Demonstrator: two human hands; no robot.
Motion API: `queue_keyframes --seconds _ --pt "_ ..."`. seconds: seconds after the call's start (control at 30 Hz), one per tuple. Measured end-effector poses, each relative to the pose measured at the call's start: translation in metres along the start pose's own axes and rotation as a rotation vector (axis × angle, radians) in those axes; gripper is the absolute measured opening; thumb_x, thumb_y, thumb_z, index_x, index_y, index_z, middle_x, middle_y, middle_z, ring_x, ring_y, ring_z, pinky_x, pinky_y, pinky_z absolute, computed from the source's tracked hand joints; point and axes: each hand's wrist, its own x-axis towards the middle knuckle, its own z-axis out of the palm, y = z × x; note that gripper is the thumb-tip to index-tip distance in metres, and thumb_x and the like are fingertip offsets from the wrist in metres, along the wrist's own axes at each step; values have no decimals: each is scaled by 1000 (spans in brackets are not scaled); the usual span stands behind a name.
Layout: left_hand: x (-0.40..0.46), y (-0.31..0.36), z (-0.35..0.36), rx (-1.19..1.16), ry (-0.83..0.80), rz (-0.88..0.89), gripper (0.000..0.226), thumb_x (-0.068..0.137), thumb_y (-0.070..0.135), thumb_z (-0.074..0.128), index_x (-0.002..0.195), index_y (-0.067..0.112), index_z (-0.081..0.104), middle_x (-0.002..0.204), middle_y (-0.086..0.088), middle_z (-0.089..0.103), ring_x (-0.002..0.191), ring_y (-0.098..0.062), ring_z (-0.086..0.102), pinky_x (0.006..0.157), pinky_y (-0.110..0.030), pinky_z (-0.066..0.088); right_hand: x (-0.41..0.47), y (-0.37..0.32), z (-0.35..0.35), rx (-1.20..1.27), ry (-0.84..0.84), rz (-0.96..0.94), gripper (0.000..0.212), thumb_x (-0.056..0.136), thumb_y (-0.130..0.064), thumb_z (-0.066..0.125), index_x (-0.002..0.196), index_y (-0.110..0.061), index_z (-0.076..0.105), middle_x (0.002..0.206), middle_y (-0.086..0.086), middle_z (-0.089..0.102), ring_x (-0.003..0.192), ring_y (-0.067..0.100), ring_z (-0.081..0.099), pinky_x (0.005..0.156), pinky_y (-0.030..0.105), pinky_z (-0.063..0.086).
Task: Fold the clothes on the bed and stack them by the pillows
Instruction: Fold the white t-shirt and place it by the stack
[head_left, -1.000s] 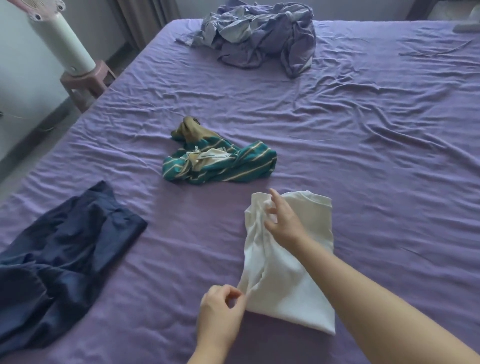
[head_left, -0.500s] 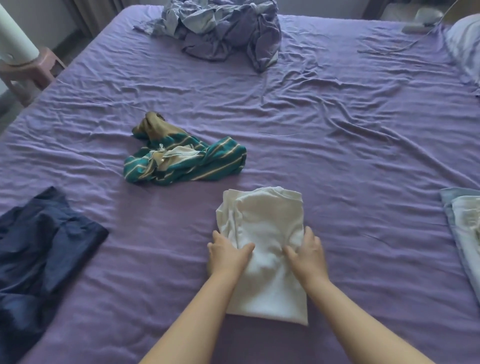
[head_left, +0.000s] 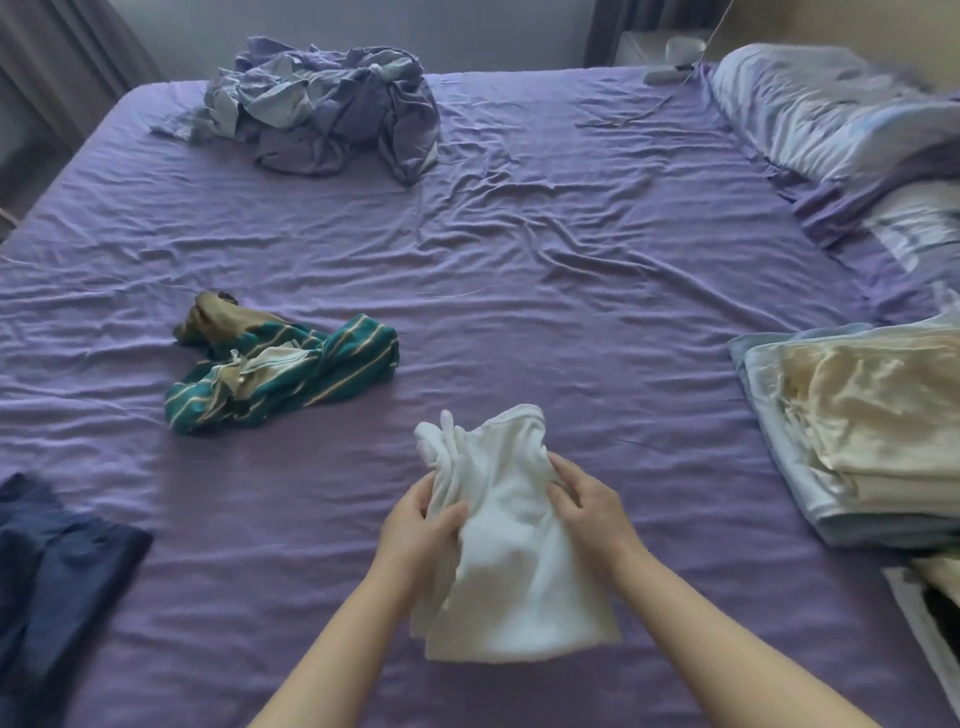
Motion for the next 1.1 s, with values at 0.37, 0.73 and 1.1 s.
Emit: queue_keyframes --seconds 0.37,0.73,1.1 --pt "-62 15 145 -221 -179 100 42 78 4 70 115 23 64 105 2 72 98 -18 68 84 -35 53 -87 56 -150 102 249 16 36 91 -15 60 126 -20 59 121 -10 62 113 4 57 99 19 41" --pt "-153 39 375 -226 -360 201 41 84 3 66 114 29 63 106 8 72 100 -10 67 86 -30 50 -205 166 -349 82 486 145 34 89 -21 62 123 -19 60 110 -11 63 106 5 58 81 8 44" --pt "-189 -2 509 -17 -330 -93 75 76 19 76 138 17 34 131 -2 54 114 -26 57 98 -49 47 -237 293 -430 20 391 403 58 86 -16 64 140 -17 40 126 5 58 110 19 55 83 29 41"
